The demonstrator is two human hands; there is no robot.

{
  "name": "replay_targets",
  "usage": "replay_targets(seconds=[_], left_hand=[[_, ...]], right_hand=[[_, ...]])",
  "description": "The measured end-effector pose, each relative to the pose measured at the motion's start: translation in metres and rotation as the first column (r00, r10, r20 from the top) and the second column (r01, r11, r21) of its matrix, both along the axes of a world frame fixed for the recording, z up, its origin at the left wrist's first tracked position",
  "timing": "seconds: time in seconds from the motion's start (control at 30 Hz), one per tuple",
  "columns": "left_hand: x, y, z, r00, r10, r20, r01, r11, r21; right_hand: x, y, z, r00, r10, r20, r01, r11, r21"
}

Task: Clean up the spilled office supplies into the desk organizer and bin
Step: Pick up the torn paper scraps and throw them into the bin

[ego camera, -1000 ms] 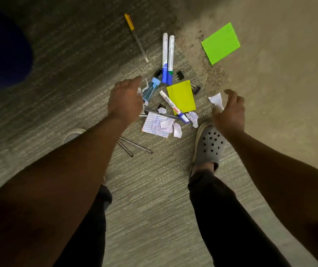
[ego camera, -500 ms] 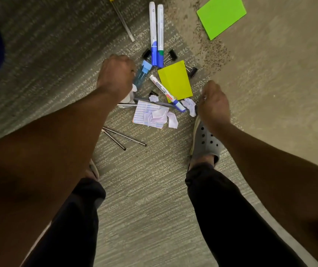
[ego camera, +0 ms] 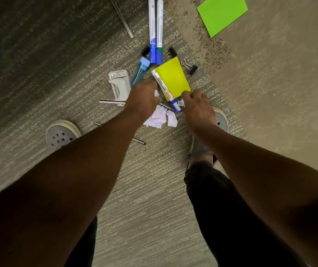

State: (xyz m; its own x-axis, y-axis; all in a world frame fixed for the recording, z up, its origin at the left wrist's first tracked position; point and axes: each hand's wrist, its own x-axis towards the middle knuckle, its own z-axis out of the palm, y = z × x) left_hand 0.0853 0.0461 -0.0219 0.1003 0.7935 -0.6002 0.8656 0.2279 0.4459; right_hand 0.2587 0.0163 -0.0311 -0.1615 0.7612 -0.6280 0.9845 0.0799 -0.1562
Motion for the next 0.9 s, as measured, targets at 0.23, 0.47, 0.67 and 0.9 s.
replay_targets(seconds=[0.23,0.47,0.67,0.9], left_hand=[[-0.001,0.004,-0.001,0.997,0.08,0.016,-0.08,0.995,0.057],[-0.035,-0.025,0.021,0.912,0.402,0.085,-0.384,0.907,-0.172],[-0.017,-0.063,0.021,0.967,0.251,0.035,-0.245,0.961,-0.126],[0.005,-0.066,-0.003,0.994,-0.01,-0.107,-0.002,0.994,-0.11]], right_hand=[[-0.004,-0.002,0.001,0.97,-0.21,-0.124,0.215,0.976,0.025],[-0.008,-0.031,0.021,0.909,-0.375,-0.182,0.368,0.927,-0.075],[-0.019,-0.058,0.002,0.92,-0.393,0.003,0.379,0.887,-0.263],[-0.035,-0.055,-0.011,0.924,-0.377,-0.065,0.37,0.923,-0.102]])
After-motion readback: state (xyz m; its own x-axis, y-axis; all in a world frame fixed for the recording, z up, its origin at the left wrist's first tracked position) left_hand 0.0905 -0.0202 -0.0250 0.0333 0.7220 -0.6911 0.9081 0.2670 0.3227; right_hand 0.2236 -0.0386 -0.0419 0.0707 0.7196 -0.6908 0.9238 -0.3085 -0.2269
